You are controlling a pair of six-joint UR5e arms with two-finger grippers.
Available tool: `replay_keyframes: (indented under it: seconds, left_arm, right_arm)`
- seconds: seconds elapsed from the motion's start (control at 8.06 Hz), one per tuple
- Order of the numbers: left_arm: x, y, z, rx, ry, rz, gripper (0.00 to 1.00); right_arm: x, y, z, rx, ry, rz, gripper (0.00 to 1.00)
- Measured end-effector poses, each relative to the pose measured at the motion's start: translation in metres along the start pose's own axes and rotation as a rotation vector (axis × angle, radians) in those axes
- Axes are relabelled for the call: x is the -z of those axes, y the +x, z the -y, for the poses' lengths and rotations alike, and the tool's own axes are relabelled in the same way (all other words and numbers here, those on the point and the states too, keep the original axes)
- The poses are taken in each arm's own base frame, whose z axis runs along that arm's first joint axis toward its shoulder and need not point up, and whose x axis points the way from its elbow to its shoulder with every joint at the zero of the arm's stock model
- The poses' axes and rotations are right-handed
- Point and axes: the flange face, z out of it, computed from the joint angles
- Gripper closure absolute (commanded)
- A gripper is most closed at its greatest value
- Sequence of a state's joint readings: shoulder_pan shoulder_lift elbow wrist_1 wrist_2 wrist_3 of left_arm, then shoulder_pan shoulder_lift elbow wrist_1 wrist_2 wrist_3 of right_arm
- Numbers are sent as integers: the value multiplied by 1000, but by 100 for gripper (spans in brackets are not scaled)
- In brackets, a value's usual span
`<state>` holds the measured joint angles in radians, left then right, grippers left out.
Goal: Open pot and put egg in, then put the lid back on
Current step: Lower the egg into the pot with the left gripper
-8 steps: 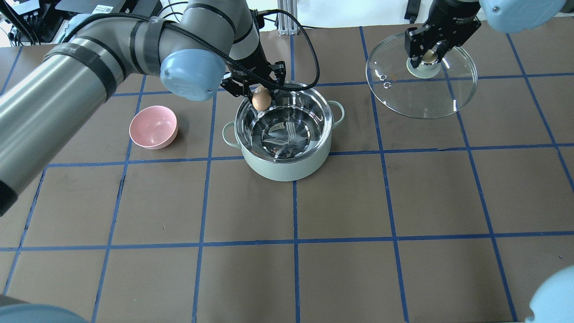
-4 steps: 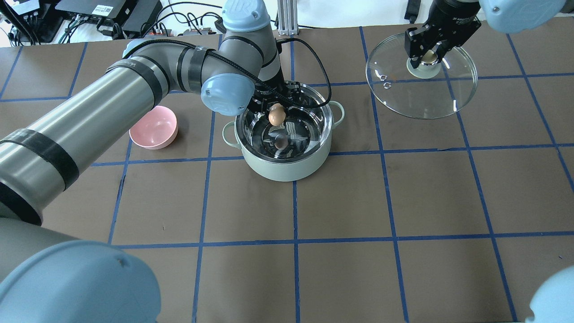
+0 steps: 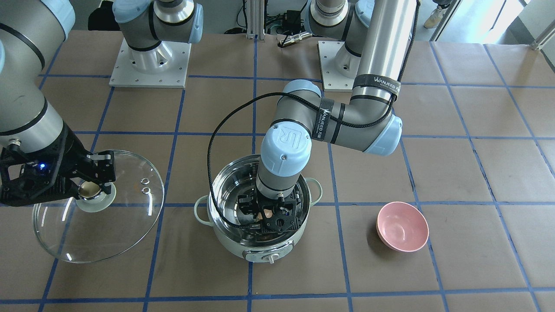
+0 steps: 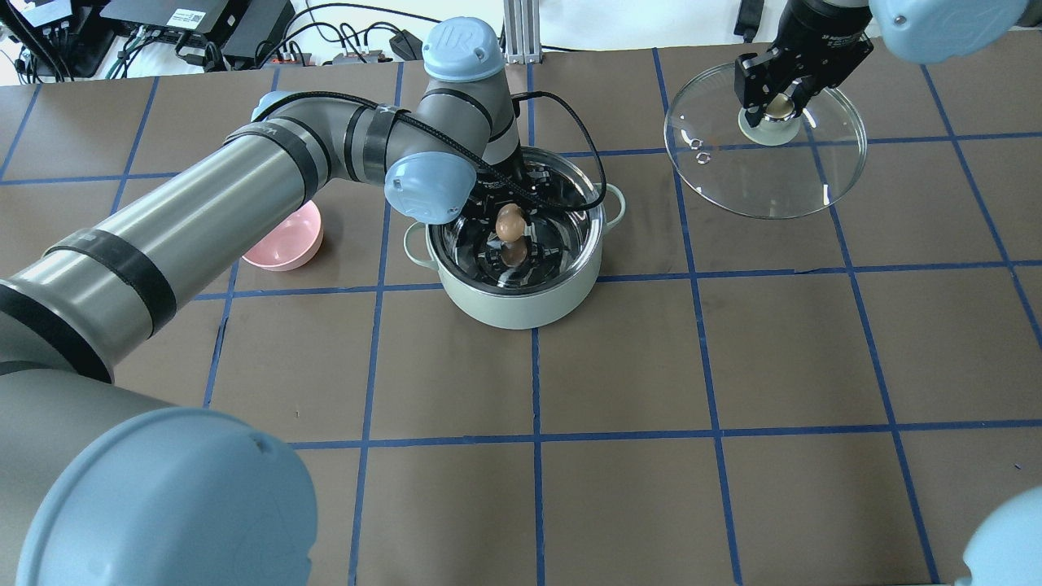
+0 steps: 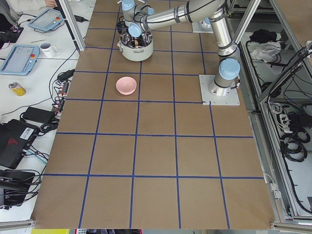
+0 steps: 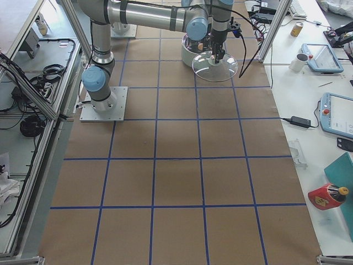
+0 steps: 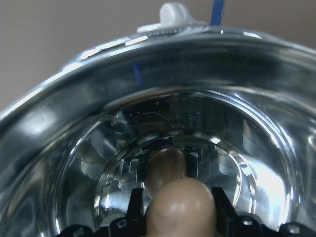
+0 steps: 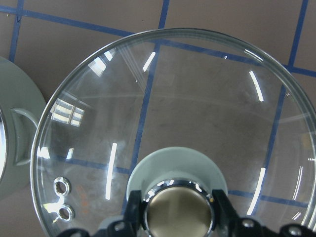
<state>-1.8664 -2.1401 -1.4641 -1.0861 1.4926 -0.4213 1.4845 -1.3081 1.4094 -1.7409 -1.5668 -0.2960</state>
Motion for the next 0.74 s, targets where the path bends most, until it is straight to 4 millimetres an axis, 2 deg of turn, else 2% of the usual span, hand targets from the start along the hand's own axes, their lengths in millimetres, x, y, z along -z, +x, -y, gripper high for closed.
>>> replay_keyframes:
  seconds: [0.25,0.37,0.5,0.62,0.74]
  left_arm:
    - [-10,1,0,4,-9,4,87]
    - [-14,2,1,3,-7,3,76]
    - [-16,5,0,-4,-4,2,61]
    - [-18,7,-2,-9,-4,1,41]
    - [-19,8,-2,-13,-4,1,26]
  right_arm:
    - [0,0,0,0,1,0,100]
    - [0,0,-1,0,1,0,100]
    - [0,0,-1,0,1,0,100]
    - [-1,0,-1,-1,-1,1,100]
    - [-2,0,-1,-1,-2,1,100]
